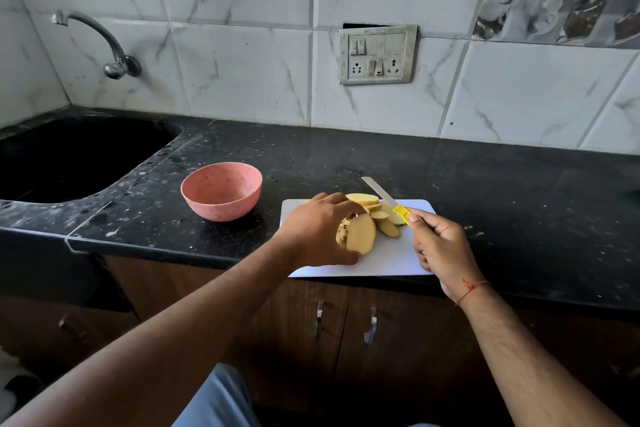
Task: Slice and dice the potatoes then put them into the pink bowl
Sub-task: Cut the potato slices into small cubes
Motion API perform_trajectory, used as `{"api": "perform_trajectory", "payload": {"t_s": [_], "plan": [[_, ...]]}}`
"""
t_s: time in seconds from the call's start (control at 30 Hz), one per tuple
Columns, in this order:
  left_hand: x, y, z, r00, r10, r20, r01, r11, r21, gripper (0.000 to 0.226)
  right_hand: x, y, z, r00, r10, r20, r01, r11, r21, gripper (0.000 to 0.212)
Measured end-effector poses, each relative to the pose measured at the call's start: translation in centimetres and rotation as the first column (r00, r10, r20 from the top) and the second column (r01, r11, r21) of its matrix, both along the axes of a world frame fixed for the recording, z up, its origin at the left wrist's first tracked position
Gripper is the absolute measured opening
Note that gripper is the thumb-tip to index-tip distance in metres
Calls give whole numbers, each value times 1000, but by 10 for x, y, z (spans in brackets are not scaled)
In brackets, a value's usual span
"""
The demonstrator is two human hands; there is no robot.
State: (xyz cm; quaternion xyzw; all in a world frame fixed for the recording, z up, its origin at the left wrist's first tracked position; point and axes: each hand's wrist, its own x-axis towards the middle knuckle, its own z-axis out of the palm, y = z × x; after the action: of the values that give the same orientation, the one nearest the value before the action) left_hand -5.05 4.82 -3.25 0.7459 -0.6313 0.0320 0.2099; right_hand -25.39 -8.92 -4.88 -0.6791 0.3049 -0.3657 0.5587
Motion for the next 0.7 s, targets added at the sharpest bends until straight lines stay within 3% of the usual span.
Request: {"api": "perform_trajectory", "payload": {"t_s": [0.13,0.33,0.47,0.53,0.63,0.7], "plan": [[0,1,-3,1000,2,-11,-3,999,-46,76,0,0,0,1000,-5,-4,5,1000,-5,25],[-7,-6,-14,984,34,-176,-70,976,-206,39,0,1,1,1000,-7,-6,7,1000,-10,25],[-12,-8,-11,956,73,-285,-135,970,-204,17,1,1,2,1000,-3,-6,3,1000,-12,25],[-14,-10,-8,926,81,-370,-159,969,-187,8,0,1,2,1000,-1,1,1,1000,-13,25],[-13,-13,-3,860,102,-501,-204,967,-153,13,0,1,2,1000,-5,1,5,1000,-9,25],[-10,-12,2,736,88,-671,-240,961,-137,12,0,1,1,1000,-4,8,4,1000,-5,25]]}}
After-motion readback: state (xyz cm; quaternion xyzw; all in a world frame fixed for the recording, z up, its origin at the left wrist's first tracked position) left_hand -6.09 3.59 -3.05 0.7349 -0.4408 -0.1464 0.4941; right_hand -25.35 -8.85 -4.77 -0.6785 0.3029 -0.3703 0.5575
